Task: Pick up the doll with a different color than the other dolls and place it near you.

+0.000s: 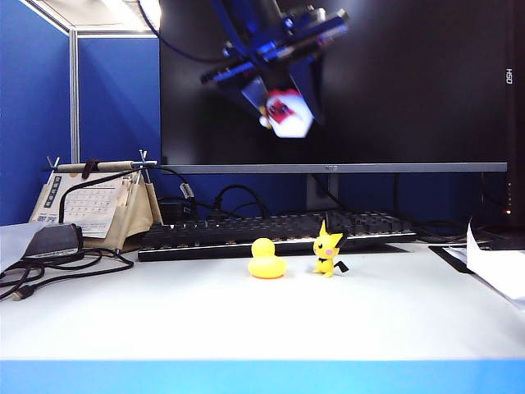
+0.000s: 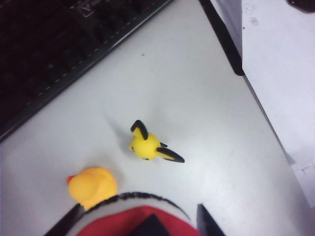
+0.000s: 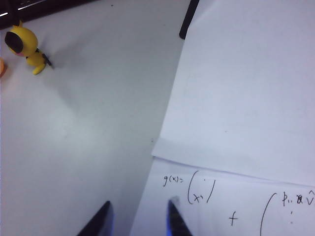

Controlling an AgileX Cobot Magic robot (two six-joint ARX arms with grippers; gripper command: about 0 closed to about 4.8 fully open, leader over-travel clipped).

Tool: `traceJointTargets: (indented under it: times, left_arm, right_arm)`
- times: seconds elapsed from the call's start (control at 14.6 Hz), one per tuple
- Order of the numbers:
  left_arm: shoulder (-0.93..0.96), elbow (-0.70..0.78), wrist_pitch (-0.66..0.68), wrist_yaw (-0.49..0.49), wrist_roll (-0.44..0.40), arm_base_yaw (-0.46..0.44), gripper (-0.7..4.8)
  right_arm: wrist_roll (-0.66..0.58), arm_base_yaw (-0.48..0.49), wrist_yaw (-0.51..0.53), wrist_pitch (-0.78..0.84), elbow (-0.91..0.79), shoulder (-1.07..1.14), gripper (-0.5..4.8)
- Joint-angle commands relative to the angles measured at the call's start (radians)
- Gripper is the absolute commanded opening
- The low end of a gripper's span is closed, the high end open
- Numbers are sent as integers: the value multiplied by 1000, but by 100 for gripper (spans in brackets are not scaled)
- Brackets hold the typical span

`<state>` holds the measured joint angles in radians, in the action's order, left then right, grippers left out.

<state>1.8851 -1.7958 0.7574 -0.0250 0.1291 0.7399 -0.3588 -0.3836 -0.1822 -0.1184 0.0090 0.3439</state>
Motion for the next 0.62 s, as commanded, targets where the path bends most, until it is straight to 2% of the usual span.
traceJointTargets:
  times: [0.07, 0.14, 0.34, 0.41, 0.62]
  left_arm:
    - [-187, 163, -27, 33, 2, 5, -6]
    - [-336, 356, -90, 48, 34, 5, -6]
    - [-509, 601, -227, 59, 127, 10, -6]
    - [-565, 734, -395, 60, 189, 36, -6]
    - [-534, 826, -593, 91, 261, 101, -6]
  right_arm:
    - [-4, 0, 1, 18, -3, 0, 144]
    - [-4, 0, 1, 18, -3, 0, 144]
    - [-4, 0, 1, 18, -3, 0, 144]
    - [-4, 0, 0, 18, -3, 0, 144]
    - [-4, 0, 0, 18, -3, -1, 144]
